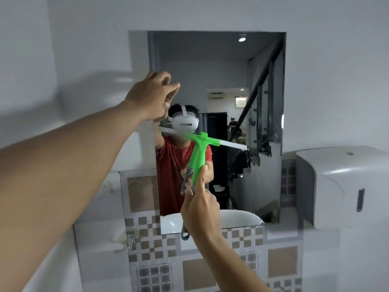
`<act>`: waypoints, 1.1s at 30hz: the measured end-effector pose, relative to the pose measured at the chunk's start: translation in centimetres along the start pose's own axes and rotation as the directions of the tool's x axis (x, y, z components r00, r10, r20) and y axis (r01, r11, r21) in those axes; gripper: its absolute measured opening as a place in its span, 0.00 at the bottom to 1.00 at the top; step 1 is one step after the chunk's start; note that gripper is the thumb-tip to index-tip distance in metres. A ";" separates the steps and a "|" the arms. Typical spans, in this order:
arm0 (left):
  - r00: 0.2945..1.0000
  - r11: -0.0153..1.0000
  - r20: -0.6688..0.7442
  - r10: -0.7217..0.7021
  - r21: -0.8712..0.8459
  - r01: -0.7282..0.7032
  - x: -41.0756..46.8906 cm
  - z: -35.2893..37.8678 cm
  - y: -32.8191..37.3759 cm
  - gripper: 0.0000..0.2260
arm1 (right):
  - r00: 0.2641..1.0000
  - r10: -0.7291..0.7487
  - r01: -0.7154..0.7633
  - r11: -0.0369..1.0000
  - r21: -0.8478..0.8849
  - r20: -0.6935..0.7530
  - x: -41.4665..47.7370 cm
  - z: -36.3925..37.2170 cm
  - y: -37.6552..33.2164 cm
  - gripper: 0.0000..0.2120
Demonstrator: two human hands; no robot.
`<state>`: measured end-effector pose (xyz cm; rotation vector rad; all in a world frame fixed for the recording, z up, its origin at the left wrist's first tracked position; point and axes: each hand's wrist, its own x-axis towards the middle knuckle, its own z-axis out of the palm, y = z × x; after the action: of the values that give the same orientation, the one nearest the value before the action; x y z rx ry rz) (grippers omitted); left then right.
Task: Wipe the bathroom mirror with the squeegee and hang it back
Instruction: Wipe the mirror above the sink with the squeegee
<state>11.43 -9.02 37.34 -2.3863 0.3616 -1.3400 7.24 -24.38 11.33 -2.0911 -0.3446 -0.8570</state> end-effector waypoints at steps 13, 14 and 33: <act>0.999 1.000 -0.047 -0.010 -0.001 0.010 -0.5 0.5 1.0 0.26 | 0.943 -0.239 0.330 0.743 -0.583 0.230 1.7 -9.0 6.9 0.42; 0.997 1.000 -0.071 -0.014 -0.001 0.014 -0.7 0.7 1.2 0.25 | 0.934 -0.254 0.356 0.708 -0.611 0.251 2.3 -10.1 7.2 0.41; 0.999 0.998 -0.027 -0.023 -0.057 0.021 -5.6 5.3 5.6 0.37 | 0.985 -0.134 0.168 0.693 -0.701 0.104 2.7 -16.9 14.8 0.42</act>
<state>12.88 -10.72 28.13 -2.4267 0.3869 -1.3917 9.13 -46.93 11.42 -2.8359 -0.2251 -1.1760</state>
